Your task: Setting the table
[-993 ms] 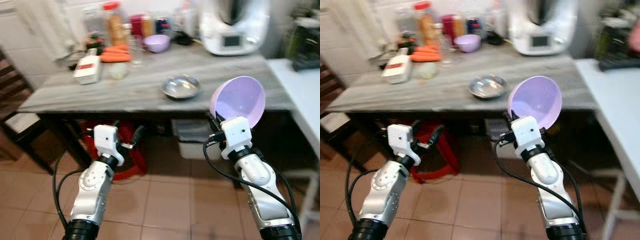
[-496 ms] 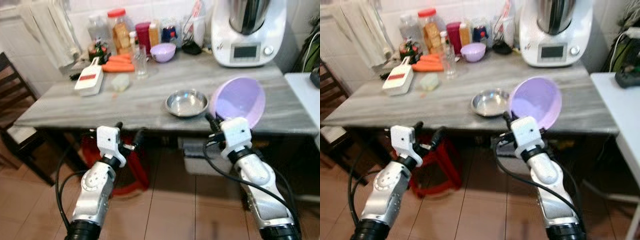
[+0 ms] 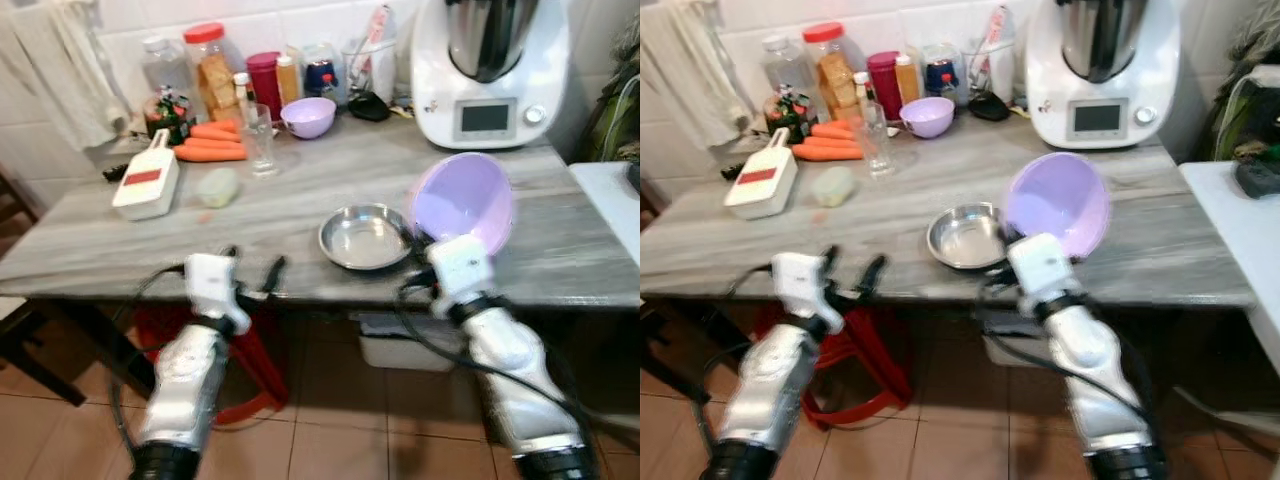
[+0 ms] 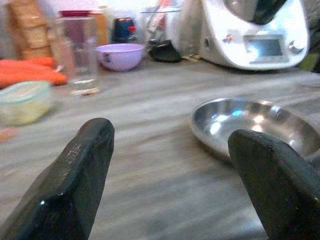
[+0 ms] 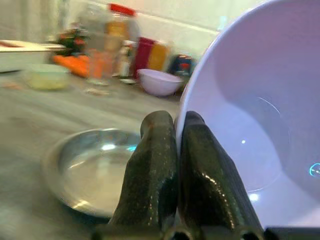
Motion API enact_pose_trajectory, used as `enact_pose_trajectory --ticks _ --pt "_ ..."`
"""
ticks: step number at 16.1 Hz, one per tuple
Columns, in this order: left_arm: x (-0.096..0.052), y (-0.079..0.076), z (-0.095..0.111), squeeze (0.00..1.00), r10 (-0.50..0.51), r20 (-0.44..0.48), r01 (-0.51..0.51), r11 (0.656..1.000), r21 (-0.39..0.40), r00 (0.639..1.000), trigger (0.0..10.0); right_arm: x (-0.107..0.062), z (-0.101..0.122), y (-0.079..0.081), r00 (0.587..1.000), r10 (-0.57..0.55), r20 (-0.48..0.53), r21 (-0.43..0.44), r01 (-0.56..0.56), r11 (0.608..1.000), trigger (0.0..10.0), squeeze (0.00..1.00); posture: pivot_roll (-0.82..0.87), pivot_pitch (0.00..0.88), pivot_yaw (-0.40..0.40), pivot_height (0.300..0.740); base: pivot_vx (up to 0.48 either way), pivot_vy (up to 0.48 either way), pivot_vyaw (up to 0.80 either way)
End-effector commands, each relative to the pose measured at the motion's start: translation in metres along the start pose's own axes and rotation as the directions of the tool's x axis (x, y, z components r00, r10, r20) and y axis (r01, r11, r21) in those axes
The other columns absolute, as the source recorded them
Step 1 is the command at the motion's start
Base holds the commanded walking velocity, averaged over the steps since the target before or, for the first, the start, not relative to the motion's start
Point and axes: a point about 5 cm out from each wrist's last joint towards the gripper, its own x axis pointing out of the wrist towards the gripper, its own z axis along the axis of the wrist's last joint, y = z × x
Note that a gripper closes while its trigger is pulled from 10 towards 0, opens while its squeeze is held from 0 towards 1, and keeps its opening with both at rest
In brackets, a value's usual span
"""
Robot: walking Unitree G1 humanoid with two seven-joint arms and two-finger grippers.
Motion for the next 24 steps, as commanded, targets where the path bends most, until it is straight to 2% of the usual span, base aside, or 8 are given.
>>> enact_pose_trajectory --ticks 1,4,7,9,13,16,20,24 --pt "-0.001 0.011 0.006 0.0 0.021 0.013 -0.021 0.999 0.033 1.0 10.0 0.006 0.012 0.007 0.998 0.026 0.055 0.0 -0.026 1.0 10.0 0.0 -0.07 0.0 0.114 0.74 0.409 0.0 0.0" --pt "-0.003 0.014 0.007 0.0 0.044 0.023 -0.044 0.999 0.027 0.999 10.0 0.008 0.015 0.01 0.996 0.062 0.071 -0.01 -0.061 0.998 10.0 0.0 -0.07 0.0 0.112 0.74 0.134 0.0 0.0" --pt "-0.011 0.015 0.007 0.0 0.017 0.025 -0.018 0.998 0.055 1.0 10.0 0.014 0.021 0.013 0.986 0.136 0.101 -0.031 -0.133 0.991 10.0 0.0 -0.07 0.0 0.108 0.74 0.0 0.0 0.0" --pt "-0.022 0.014 0.002 0.0 -0.029 0.001 0.029 0.996 0.079 1.0 10.0 0.02 0.027 0.025 0.946 0.299 0.124 -0.108 -0.286 0.952 10.0 0.0 -0.06 0.0 0.104 0.74 0.0 0.0 0.0" --pt "-0.038 0.014 -0.003 0.0 -0.053 -0.019 0.054 0.994 0.093 0.998 10.0 0.035 0.032 0.03 0.895 0.427 0.127 -0.152 -0.408 0.9 10.0 0.0 -0.04 0.0 0.089 0.74 0.0 0.0 0.0" --pt "-0.053 0.007 -0.006 0.0 -0.119 -0.041 0.123 0.984 0.126 0.992 10.0 0.05 0.028 0.032 0.849 0.52 0.092 -0.173 -0.501 0.848 10.0 0.0 -0.02 0.005 0.077 0.74 0.0 0.0 0.0" --pt "-0.058 0.01 -0.002 0.0 -0.105 -0.039 0.11 0.984 0.138 0.994 10.0 0.064 0.013 0.029 0.814 0.58 0.012 -0.19 -0.568 0.801 10.0 0.0 0.0 0.013 0.073 0.74 0.0 0.0 0.0" --pt "-0.061 0.01 0.001 0.0 -0.12 -0.042 0.125 0.981 0.145 0.992 10.0 0.074 0.006 0.021 0.799 0.601 -0.034 -0.177 -0.596 0.783 10.0 0.0 0.01 0.018 0.081 0.74 0.0 0.0 0.0"
